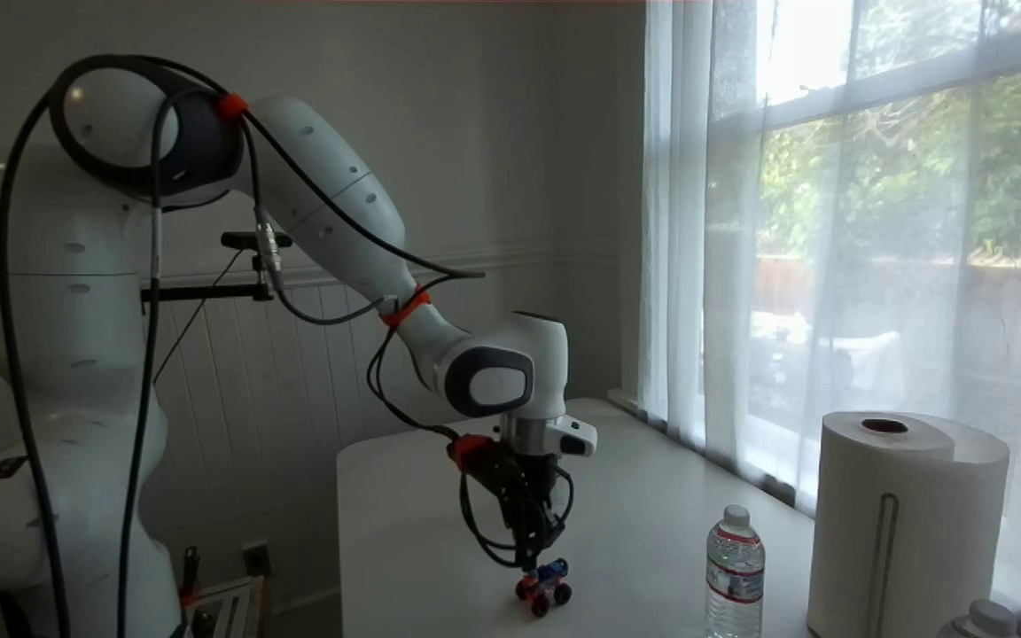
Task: Put the toy man on the toy car
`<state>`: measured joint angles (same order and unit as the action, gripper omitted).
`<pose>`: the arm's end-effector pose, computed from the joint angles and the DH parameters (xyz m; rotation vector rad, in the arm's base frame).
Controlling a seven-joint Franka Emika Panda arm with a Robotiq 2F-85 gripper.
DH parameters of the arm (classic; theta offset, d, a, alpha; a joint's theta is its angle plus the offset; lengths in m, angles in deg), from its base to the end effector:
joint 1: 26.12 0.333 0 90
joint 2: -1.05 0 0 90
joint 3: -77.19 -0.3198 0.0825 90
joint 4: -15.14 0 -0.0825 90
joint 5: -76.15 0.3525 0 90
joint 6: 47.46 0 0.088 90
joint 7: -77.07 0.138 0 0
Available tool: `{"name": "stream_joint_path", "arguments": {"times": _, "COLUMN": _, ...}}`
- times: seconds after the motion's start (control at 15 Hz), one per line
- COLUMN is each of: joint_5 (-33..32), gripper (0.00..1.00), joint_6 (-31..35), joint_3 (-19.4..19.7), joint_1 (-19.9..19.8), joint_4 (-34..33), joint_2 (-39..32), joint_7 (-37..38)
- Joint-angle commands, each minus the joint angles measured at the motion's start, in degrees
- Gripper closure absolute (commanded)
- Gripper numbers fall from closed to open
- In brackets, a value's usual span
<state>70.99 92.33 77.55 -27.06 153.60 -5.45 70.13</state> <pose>0.4632 -0.0125 0.2548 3.0780 0.2621 -0.1452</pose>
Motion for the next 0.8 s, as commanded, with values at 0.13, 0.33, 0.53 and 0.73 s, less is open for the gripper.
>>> {"name": "stream_joint_path", "arguments": {"times": 0.13, "joint_5": 1.3, "gripper": 0.97, "joint_6": 1.0, "joint_3": -0.3, "joint_1": 0.3, "joint_4": -0.8, "joint_2": -1.1, "joint_7": 1.1}}
{"name": "stream_joint_path", "arguments": {"times": 0.33, "joint_5": 1.3, "gripper": 0.97, "joint_6": 1.1, "joint_3": -0.3, "joint_1": 0.3, "joint_4": -0.8, "joint_2": -1.0, "joint_7": 1.2}}
{"name": "stream_joint_path", "arguments": {"times": 0.53, "joint_5": 1.3, "gripper": 0.97, "joint_6": 1.2, "joint_3": -0.3, "joint_1": 0.3, "joint_4": -0.7, "joint_2": -1.0, "joint_7": 1.4}}
{"name": "stream_joint_path", "arguments": {"times": 0.73, "joint_5": 1.2, "gripper": 0.97, "joint_6": 1.5, "joint_3": -0.3, "joint_1": 0.3, "joint_4": -0.7, "joint_2": -0.9, "joint_7": 1.7}}
